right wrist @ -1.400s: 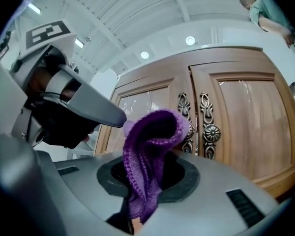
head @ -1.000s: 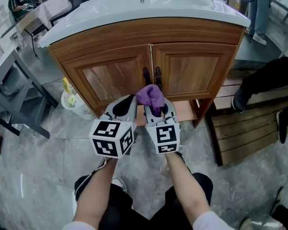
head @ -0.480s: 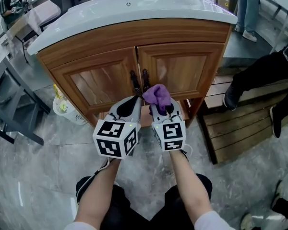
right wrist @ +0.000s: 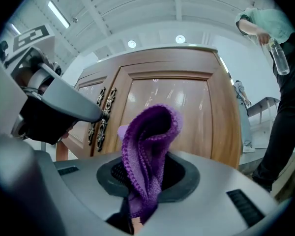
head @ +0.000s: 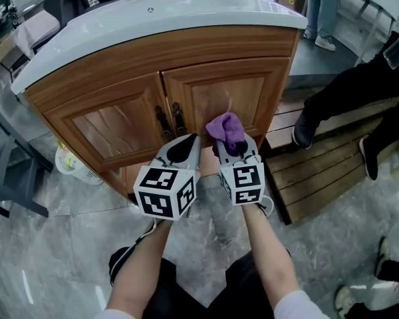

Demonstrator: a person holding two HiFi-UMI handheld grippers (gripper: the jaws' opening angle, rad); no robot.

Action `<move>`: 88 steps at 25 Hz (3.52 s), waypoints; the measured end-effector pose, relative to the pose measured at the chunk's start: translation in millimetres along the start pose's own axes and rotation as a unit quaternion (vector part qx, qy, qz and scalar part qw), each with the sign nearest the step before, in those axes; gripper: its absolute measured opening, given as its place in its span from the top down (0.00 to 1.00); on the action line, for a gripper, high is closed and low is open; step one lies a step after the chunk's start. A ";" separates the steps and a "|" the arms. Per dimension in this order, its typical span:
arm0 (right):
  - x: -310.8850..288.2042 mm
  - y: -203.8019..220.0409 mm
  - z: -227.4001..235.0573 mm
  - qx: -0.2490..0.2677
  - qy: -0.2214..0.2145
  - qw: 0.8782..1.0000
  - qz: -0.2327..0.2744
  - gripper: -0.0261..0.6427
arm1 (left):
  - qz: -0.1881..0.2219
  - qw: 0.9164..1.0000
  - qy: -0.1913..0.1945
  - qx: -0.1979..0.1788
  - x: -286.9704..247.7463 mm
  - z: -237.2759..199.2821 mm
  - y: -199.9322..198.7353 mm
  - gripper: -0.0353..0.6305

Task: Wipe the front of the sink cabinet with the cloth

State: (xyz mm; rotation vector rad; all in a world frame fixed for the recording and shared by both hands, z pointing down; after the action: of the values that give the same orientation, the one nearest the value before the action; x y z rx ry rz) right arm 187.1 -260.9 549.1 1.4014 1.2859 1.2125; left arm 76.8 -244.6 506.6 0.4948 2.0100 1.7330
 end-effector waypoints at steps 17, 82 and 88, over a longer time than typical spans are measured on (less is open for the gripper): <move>14.3 15.3 96.9 -0.001 0.099 0.995 -0.031 0.84 | -0.014 0.997 0.074 0.010 -52.8 35.6 19.5 0.94; 208.8 -504.0 -34.8 -0.079 -0.167 0.975 -0.127 0.84 | -0.064 0.988 -0.127 0.059 250.0 201.0 -372.3 0.94; 214.0 -508.8 -34.9 -0.079 -0.178 0.973 -0.122 0.84 | -0.058 0.989 -0.126 0.052 248.6 211.2 -378.4 0.94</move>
State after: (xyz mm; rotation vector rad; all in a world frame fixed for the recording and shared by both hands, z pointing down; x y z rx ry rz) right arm 69.8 3.2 77.5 1.2368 1.0501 0.8324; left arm -11.8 6.6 84.0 0.5864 1.9137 1.4257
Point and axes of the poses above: the fingertips, and each gripper's own axes: x backward along the fingers, z to its right, y out of its underside, the point moved 4 cm from there along x, backward along the fingers, and after that the axes turned 11 degrees about y, right-handed, at the moved point
